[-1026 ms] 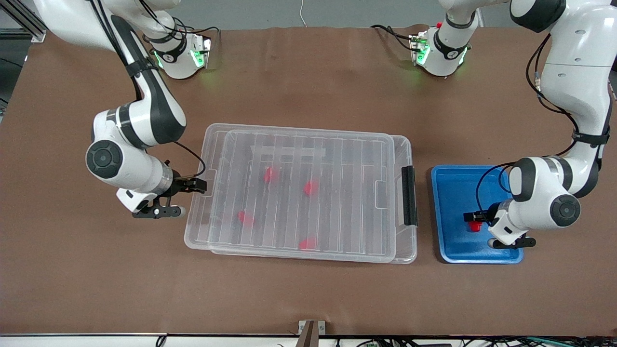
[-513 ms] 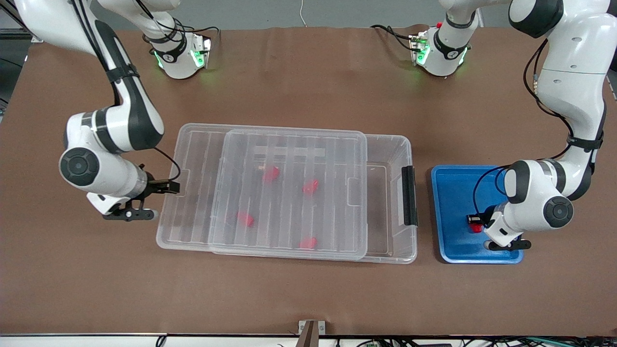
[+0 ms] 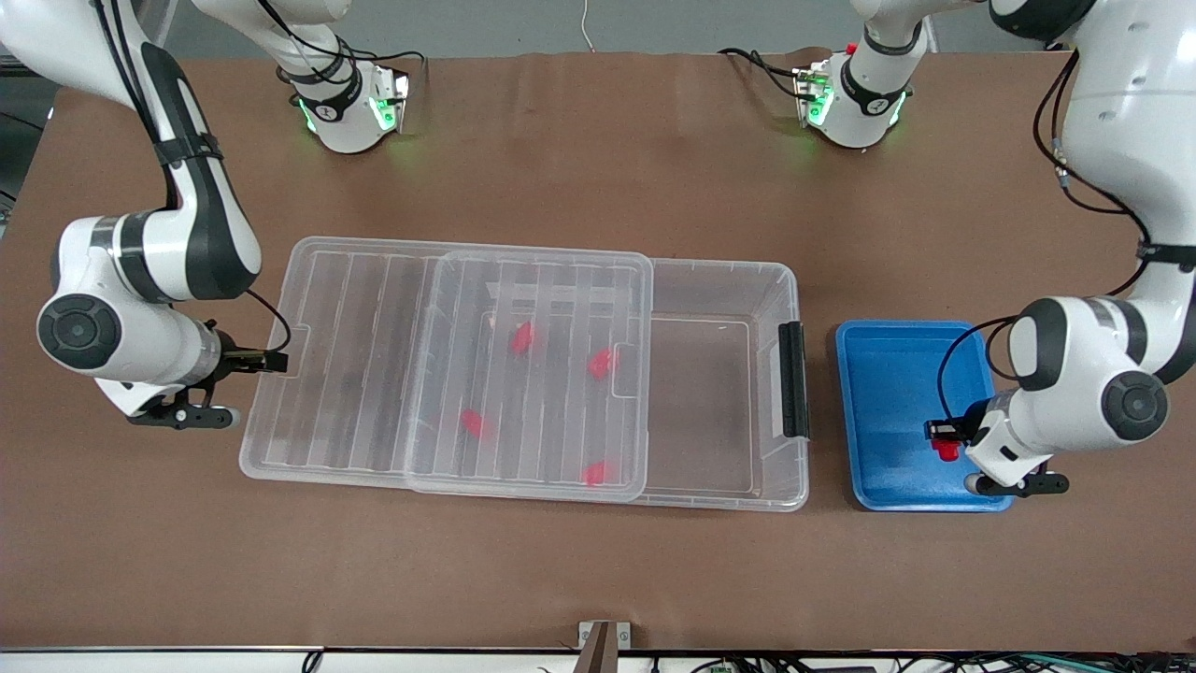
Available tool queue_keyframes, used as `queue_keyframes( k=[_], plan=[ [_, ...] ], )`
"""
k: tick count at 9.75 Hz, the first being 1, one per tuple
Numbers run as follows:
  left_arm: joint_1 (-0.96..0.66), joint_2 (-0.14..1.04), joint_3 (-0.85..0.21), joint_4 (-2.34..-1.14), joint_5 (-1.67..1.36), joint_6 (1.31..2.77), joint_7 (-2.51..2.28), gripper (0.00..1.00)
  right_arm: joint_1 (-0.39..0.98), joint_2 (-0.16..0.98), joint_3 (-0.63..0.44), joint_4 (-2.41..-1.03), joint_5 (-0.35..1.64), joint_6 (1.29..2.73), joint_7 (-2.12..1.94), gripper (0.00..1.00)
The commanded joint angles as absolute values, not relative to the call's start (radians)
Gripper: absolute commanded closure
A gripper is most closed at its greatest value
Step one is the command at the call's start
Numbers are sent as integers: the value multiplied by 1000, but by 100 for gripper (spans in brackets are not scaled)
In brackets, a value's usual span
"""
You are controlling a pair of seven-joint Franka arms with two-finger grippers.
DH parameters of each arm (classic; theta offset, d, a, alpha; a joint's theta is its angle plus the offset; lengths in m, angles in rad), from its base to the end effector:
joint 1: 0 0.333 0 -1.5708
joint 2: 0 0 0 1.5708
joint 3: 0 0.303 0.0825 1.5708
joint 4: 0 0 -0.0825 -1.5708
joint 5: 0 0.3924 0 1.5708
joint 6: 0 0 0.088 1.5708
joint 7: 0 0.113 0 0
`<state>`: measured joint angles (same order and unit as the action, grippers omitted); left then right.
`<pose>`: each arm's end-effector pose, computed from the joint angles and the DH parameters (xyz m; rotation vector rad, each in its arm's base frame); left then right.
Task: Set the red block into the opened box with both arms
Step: 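Lift the red block with the left gripper and carry it over the box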
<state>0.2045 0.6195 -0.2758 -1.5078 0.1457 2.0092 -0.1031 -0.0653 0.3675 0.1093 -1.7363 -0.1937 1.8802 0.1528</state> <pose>0.6952 -0.0135 0.2843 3.1141 0.0078 -0.1491 0.6274 0.0076 0.3300 2.9675 -0.0477 -0.3060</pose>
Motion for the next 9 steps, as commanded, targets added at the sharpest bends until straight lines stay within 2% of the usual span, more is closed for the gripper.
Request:
queue_keyframes(
  k=[1, 3, 5, 6, 9],
  plan=[
    [199, 522, -348, -1507, 160, 1872, -171, 100, -64, 348, 109, -1720, -213, 1847, 149, 0],
    [193, 522, -466, -1424, 163, 1749, -335, 100, -72, 293, 107, -1636, -126, 1813, 153, 0],
    [190, 525, -563, -1424, 164, 1746, -473, 100, -37, 166, -1, -1617, -14, 1764, 144, 0],
    [170, 529, -584, -1424, 163, 1746, -529, 100, -17, 88, -47, -1618, 26, 1696, 140, 0],
    [31, 564, -588, -1422, 167, 1764, -661, 100, 1, -79, -84, -1620, 40, 1502, 130, 0]
  ],
)
